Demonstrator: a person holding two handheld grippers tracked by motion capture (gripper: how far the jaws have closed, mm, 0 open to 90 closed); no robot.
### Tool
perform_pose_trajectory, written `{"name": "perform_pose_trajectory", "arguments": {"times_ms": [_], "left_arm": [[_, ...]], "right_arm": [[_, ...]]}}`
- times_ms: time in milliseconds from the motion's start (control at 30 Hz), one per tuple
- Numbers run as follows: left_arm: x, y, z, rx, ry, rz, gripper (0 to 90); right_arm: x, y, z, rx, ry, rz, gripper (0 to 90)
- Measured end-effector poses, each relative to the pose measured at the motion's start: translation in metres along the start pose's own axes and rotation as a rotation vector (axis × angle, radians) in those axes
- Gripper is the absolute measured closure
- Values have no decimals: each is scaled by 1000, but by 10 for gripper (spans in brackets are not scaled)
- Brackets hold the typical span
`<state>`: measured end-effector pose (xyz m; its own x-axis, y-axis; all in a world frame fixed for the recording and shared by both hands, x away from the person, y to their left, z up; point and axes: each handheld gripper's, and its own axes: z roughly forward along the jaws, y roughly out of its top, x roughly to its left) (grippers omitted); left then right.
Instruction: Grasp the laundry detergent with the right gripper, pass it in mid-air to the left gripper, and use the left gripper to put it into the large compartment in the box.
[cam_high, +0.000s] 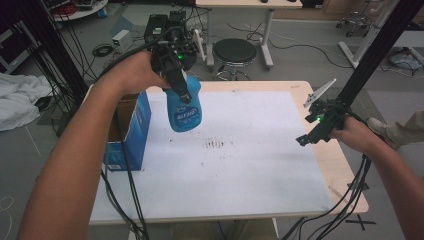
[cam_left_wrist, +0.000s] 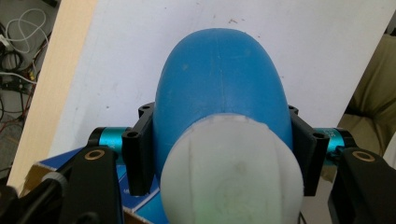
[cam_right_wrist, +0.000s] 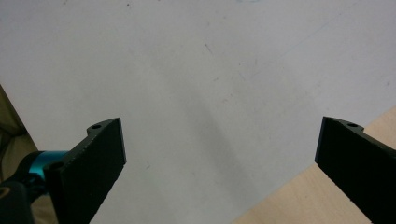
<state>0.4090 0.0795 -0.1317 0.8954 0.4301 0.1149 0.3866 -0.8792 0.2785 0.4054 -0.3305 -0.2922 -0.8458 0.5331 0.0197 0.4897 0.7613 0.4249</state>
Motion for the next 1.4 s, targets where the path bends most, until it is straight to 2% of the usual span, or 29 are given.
{"name": "perform_pose_trajectory", "arguments": {"times_ms": [200,400,600,833,1067,1233,1400], "left_arm": [[13,-15,-23,-25,24,-41,379],[22,-35,-47,-52,45,-68,379],[29,-55,-63,-64,56,-102,379],[38,-82,-76,-80,65,-121,380],[47,-110,-86,-93,94,-148,380],[52,-127,-88,-92,121,-161,381],[57,-138,-84,-75,126,-164,381]], "right_arm": [[0,0,2,19,11,-14,9],[-2,-2,0,7,20,-9,9],[-3,-1,-1,-1,20,-4,9],[-1,0,0,6,23,-13,9],[0,-1,-1,6,12,-3,9],[-1,0,-1,-7,3,0,9],[0,0,-1,-8,-1,0,9]]}}
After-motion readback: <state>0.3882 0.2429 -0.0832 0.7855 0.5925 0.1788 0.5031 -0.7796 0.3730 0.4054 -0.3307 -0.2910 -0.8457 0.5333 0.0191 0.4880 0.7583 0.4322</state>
